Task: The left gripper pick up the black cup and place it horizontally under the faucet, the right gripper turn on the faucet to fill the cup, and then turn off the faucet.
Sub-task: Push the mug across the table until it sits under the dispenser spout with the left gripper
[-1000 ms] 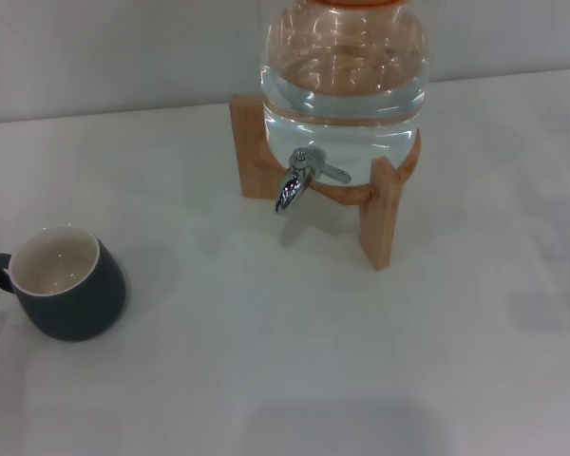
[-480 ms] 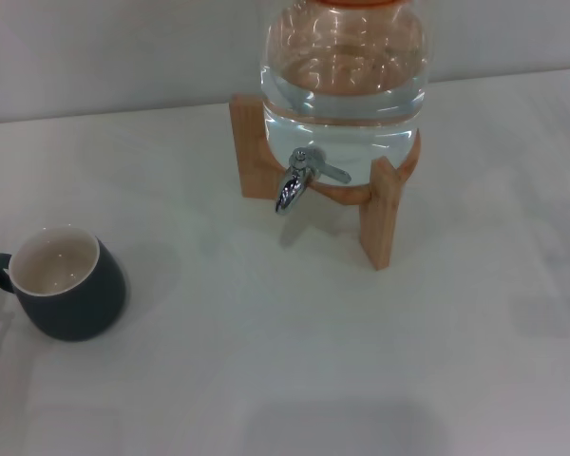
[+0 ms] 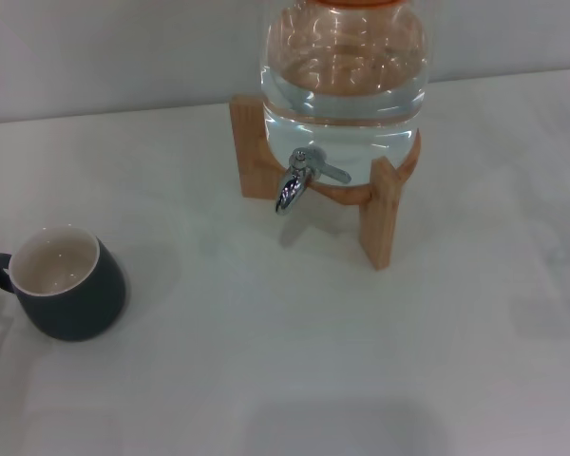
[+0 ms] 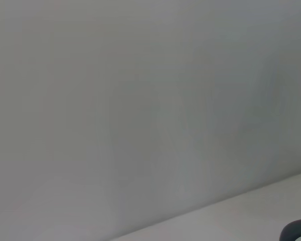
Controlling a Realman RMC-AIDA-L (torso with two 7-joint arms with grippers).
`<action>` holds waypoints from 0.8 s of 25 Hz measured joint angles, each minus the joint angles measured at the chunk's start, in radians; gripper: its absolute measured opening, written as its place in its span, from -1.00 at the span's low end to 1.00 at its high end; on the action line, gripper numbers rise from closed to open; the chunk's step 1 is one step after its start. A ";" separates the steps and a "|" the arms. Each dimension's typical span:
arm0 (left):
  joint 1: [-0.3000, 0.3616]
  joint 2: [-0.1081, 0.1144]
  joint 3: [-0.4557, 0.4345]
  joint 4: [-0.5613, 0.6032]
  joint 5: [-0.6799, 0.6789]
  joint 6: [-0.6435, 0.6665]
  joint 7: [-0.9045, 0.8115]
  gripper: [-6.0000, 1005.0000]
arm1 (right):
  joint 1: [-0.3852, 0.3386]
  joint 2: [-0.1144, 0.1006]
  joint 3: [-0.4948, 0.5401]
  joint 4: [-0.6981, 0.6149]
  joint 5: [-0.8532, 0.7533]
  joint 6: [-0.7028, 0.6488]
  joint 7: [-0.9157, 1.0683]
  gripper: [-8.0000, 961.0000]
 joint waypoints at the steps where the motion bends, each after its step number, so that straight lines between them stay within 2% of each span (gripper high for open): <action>1: -0.001 0.000 0.001 0.001 0.000 0.000 0.000 0.61 | 0.000 0.000 0.000 0.000 0.000 0.002 0.000 0.78; 20: -0.012 0.003 0.015 -0.008 0.013 -0.009 0.000 0.60 | -0.004 0.000 0.005 0.000 0.000 0.010 0.000 0.78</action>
